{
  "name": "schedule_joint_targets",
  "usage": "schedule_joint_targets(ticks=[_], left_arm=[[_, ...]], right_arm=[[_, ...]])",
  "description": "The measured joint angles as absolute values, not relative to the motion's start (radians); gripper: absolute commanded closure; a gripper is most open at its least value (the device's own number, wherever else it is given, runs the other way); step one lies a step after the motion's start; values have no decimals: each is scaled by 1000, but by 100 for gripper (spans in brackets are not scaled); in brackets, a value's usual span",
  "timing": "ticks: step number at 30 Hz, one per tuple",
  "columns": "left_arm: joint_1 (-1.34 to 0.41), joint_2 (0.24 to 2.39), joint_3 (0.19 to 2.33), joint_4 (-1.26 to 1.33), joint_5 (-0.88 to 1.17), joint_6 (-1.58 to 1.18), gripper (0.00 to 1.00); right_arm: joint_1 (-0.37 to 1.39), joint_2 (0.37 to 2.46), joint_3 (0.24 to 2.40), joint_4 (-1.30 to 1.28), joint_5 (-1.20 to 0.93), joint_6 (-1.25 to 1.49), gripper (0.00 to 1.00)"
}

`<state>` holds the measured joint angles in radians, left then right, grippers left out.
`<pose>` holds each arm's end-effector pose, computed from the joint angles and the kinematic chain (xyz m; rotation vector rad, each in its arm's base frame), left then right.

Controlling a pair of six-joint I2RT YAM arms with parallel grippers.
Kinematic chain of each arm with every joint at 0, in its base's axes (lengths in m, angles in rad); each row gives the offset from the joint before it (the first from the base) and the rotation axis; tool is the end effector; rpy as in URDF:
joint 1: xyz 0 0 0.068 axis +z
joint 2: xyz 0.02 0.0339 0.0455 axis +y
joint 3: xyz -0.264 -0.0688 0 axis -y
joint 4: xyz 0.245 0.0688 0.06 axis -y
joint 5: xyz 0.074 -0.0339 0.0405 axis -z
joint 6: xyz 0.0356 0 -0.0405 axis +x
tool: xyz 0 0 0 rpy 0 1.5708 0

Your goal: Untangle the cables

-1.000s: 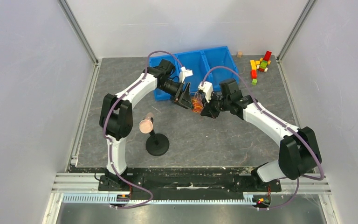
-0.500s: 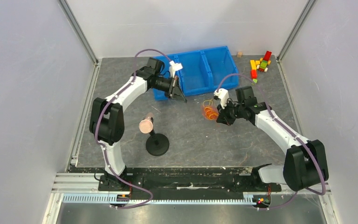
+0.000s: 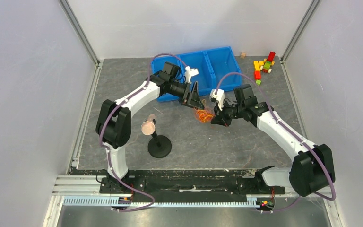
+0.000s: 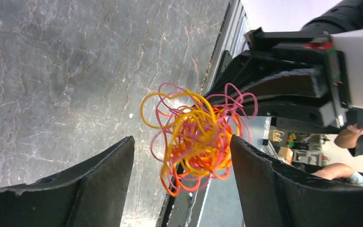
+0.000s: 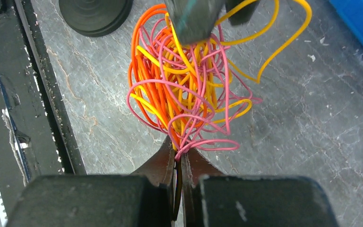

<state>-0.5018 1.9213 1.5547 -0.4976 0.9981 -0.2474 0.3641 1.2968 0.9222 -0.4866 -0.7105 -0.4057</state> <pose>0.3551 -0.2289 0.2587 0.7861 2.3285 -1.5474 0.2387 0.1158 0.2572 -1.1549 2.0102 0.8342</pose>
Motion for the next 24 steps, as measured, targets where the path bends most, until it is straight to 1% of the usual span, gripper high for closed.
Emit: schedule_joint_targets(ticks=[1, 2, 3, 5, 6, 11, 12, 14, 15, 16, 17, 18, 19, 21, 24], left_arm=[[-505, 1927, 1555, -493, 998, -255, 19], [-513, 1938, 1555, -490, 998, -267, 29], [-519, 1947, 1552, -486, 999, -278, 45], [-529, 1956, 1533, -463, 1004, -314, 89], [-531, 1957, 1517, -448, 1014, -333, 98], [-514, 1954, 1456, -358, 1058, -400, 98], [-502, 1948, 1444, -337, 1061, -411, 98], [-471, 1930, 1414, -303, 1063, -431, 98], [-456, 1921, 1402, -294, 1064, -437, 98], [-442, 1913, 1394, -287, 1062, -438, 98], [-429, 1903, 1387, -281, 1057, -438, 98], [-419, 1896, 1385, -276, 1053, -439, 98], [-411, 1889, 1384, -269, 1048, -441, 98], [-409, 1882, 1384, -244, 1045, -453, 98], [-443, 1882, 1384, -205, 1045, -477, 98]], right_arm=[[368, 1297, 927, -486, -712, -408, 100], [370, 1298, 933, -487, -712, -410, 100], [370, 1298, 936, -485, -712, -413, 100], [370, 1298, 939, -481, -707, -416, 100], [370, 1298, 939, -483, -701, -418, 100], [332, 1275, 901, -495, -675, -466, 100], [311, 1264, 887, -500, -675, -481, 96], [251, 1241, 862, -519, -685, -518, 83], [228, 1235, 859, -530, -691, -534, 70], [212, 1231, 859, -546, -698, -549, 47], [201, 1228, 859, -573, -704, -562, 32], [190, 1228, 859, -604, -711, -573, 25], [186, 1230, 861, -626, -719, -570, 18], [186, 1243, 878, -663, -740, -560, 13], [192, 1263, 925, -638, -772, -490, 12]])
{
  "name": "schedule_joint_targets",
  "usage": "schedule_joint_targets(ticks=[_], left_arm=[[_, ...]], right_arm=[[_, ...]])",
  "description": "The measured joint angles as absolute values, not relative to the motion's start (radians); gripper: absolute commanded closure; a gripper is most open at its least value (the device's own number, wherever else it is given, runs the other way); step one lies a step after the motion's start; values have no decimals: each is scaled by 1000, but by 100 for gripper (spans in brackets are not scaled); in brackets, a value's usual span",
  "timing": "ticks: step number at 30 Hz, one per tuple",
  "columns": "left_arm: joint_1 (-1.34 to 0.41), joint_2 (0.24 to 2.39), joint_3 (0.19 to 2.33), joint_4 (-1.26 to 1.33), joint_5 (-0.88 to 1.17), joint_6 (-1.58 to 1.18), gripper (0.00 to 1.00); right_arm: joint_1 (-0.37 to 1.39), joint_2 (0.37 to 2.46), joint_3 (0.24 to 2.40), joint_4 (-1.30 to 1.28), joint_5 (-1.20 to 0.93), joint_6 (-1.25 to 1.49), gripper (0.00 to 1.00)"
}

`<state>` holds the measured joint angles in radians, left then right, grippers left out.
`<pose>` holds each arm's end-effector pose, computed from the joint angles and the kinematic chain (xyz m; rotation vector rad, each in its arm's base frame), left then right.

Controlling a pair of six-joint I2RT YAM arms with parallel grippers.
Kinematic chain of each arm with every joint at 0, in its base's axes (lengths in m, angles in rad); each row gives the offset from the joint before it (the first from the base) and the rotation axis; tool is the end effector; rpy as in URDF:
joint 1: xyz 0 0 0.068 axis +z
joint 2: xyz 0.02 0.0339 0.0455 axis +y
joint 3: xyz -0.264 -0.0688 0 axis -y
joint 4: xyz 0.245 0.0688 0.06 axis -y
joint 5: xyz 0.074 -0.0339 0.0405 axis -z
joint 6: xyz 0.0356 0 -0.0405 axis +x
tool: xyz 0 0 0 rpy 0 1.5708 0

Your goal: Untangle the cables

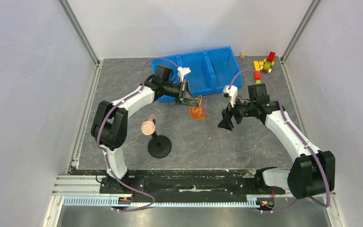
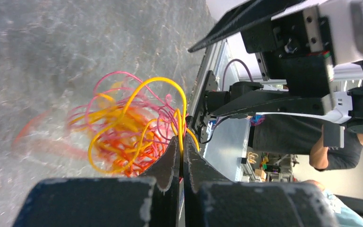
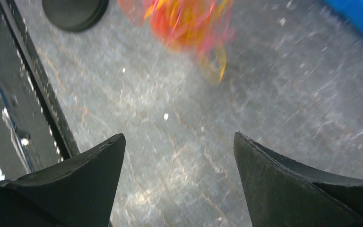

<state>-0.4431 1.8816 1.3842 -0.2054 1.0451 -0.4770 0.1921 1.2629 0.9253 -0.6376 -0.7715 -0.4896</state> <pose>0.3615 -0.2057 0.2413 0.5725 2.3003 -1.6532 0.2376 0.0715 0.2582 -1.0506 2.0949 0.8282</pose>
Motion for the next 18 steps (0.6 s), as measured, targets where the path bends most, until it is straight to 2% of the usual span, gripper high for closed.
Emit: schedule_joint_targets(ticks=[7, 9, 11, 17, 18], left_arm=[[-490, 1882, 1384, -146, 1055, -552, 98], [-488, 1882, 1380, -105, 1059, -594, 98], [-487, 1882, 1365, -43, 1062, -646, 98], [-484, 1881, 1306, 145, 1089, -823, 98], [-484, 1880, 1296, 168, 1093, -848, 98]], right_arm=[[293, 1265, 915, -315, -736, -225, 12], [339, 1282, 890, -213, -729, -161, 15], [374, 1312, 862, -138, -724, -123, 27], [433, 1426, 747, 41, -622, -20, 74], [431, 1434, 730, 61, -601, -2, 85]])
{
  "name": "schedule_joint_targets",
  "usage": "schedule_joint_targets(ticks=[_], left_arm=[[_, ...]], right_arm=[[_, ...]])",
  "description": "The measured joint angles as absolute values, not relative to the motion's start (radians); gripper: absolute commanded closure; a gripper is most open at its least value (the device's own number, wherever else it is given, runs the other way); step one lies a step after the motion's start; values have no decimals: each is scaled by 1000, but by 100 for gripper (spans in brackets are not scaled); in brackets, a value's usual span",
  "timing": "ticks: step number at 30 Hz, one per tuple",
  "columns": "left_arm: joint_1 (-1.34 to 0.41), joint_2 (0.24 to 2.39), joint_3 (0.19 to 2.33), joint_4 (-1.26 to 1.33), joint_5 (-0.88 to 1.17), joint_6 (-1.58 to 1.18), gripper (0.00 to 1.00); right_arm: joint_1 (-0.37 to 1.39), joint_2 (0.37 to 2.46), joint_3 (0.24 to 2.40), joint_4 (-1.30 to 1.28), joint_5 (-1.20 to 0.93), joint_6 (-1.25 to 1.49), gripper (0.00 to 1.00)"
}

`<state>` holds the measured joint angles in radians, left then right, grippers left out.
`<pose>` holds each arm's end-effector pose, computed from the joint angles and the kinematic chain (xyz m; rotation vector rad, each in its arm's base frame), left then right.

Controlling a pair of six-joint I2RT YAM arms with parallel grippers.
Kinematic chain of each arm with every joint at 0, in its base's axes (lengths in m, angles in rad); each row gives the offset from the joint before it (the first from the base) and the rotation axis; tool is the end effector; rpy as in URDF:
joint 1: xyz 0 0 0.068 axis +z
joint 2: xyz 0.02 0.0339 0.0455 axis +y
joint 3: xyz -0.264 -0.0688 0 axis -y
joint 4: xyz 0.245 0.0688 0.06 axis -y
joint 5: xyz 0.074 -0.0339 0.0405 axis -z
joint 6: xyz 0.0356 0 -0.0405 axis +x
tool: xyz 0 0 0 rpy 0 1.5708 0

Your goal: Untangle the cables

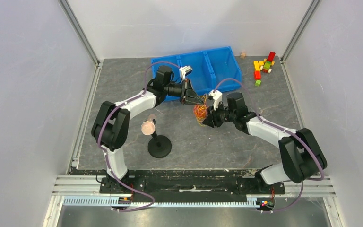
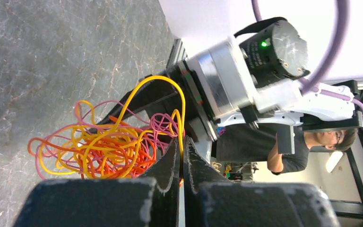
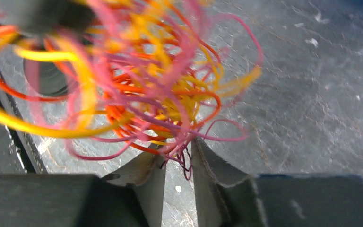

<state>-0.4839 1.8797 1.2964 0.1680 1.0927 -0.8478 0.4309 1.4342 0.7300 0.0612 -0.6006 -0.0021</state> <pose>0.3575 -0.2236 0.2437 0.4426 2.2351 -1.8659 0.2572 0.1404 0.2002 -0.8058 2.0762 0.9002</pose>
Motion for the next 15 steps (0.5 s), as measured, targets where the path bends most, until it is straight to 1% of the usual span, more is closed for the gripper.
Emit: schedule_joint_targets(ticks=[1, 2, 6, 9, 11, 15], left_arm=[[-484, 1876, 1288, 188, 1094, -868, 98], [-482, 1874, 1283, 197, 1095, -880, 98], [-470, 1845, 1269, 217, 1092, -908, 98], [-451, 1812, 1269, 180, 1068, -889, 98], [-431, 1784, 1279, 108, 1043, -840, 98], [-393, 1727, 1382, -147, 922, -646, 98]], right_arm=[[427, 1436, 714, 78, -581, 12, 97], [420, 1435, 700, 97, -566, 25, 100], [384, 1398, 661, 151, -538, 58, 100], [335, 1336, 639, 155, -545, 38, 100], [293, 1295, 620, 124, -541, -6, 100], [171, 1270, 589, -19, -526, -136, 100]])
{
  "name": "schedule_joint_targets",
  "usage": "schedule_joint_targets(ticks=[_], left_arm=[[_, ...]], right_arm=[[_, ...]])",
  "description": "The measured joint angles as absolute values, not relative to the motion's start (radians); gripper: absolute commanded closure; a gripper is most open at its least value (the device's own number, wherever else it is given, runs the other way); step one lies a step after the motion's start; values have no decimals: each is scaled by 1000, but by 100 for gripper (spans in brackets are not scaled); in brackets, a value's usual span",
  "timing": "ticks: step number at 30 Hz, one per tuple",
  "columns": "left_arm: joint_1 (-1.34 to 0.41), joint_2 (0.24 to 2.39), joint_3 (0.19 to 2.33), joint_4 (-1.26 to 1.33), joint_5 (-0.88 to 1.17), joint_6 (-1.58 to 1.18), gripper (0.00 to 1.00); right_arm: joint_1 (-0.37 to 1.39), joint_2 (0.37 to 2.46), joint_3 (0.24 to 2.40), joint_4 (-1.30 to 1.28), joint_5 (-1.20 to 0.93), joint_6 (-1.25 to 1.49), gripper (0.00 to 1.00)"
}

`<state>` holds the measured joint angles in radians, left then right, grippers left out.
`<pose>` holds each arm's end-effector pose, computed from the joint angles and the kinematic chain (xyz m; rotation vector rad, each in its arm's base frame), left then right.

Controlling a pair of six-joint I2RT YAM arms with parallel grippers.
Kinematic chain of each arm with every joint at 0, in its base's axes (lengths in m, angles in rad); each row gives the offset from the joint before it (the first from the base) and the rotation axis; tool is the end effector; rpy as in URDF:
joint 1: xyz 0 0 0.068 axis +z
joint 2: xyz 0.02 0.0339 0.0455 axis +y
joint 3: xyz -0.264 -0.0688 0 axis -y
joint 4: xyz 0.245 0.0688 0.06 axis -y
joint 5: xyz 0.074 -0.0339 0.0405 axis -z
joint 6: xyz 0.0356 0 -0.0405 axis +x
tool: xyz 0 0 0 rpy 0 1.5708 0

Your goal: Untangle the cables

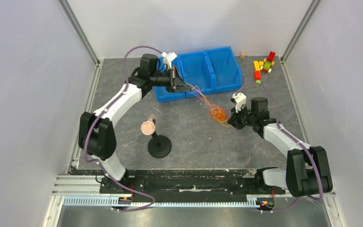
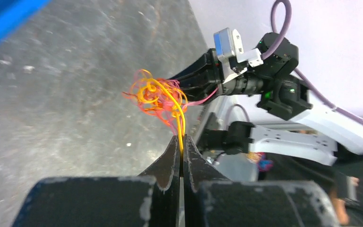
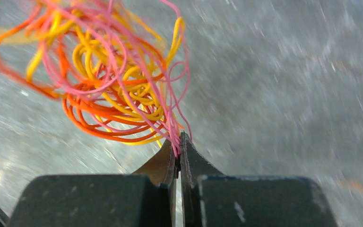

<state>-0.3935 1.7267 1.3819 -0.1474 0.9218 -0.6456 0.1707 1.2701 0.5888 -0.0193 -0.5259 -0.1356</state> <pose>0.3549 -0.1780 0.3028 0.3614 2.2000 -1.5562 0.2433 0.0601 0.1904 -0.6111 2.1442 0.6135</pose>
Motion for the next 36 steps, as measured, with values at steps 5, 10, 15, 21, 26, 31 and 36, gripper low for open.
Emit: schedule_joint_targets(ticks=[5, 10, 15, 21, 26, 31, 36], left_arm=[[-382, 1653, 1464, -367, 766, -423, 98], [-352, 1636, 1486, -491, 714, -300, 98], [-232, 1636, 1522, -538, 711, -282, 98], [-178, 1619, 1625, -571, 746, -218, 98], [-228, 1583, 1610, -596, 761, -137, 98], [-292, 1567, 1597, -604, 765, -69, 98], [-395, 1554, 1573, -648, 763, 55, 98]], right_arm=[[49, 1242, 574, -228, -492, -329, 100], [-2, 1181, 572, -373, -467, -491, 100], [-109, 1190, 571, -450, -435, -622, 100], [-221, 1270, 575, -504, -429, -729, 100], [-252, 1278, 609, -560, -424, -765, 100], [-255, 1279, 654, -617, -430, -794, 57], [-257, 1321, 778, -778, -528, -847, 19]])
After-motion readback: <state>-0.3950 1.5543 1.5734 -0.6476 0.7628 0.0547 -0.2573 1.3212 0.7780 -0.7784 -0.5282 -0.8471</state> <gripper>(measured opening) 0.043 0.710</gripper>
